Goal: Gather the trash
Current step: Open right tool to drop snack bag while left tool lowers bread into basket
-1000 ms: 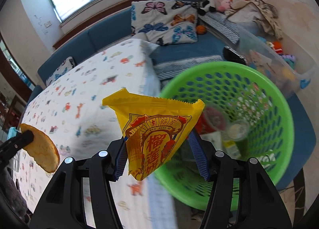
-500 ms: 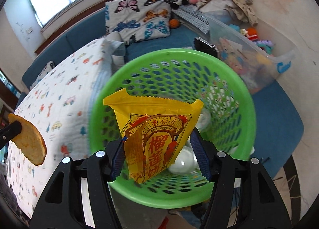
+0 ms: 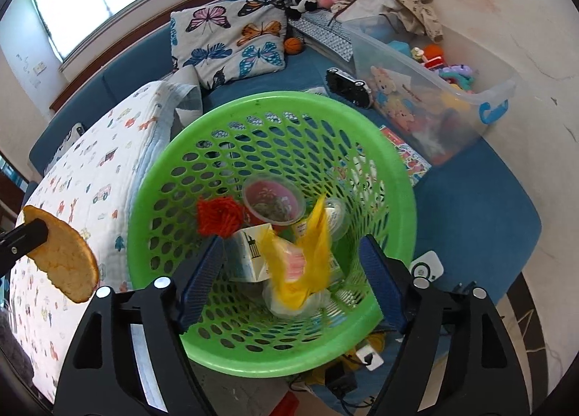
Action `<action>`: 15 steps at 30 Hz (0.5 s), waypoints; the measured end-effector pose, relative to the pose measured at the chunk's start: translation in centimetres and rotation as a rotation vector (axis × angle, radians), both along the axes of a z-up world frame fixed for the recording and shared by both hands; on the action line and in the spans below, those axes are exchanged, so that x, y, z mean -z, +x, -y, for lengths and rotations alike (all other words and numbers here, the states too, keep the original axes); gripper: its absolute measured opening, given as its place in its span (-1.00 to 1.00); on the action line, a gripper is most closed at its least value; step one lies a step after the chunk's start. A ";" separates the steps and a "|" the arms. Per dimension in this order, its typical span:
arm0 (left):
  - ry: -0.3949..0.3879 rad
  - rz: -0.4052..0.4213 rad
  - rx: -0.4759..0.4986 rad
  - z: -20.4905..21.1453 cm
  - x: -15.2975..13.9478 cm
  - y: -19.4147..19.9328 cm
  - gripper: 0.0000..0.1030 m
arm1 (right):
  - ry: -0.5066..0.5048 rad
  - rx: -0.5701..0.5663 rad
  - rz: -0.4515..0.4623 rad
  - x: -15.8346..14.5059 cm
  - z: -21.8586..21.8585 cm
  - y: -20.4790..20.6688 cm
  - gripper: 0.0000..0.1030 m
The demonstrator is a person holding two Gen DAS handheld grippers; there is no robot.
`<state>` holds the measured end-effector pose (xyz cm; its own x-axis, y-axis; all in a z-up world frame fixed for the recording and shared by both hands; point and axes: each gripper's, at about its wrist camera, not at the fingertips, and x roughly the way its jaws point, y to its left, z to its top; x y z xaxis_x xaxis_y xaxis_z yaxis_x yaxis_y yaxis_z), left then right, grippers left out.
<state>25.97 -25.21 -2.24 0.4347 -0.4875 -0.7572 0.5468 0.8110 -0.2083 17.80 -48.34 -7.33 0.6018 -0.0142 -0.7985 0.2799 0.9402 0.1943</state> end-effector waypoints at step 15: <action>0.040 -0.002 0.028 3.4 1.6 0.1 -0.89 | -0.040 -0.020 0.061 -1.9 0.2 -2.7 0.55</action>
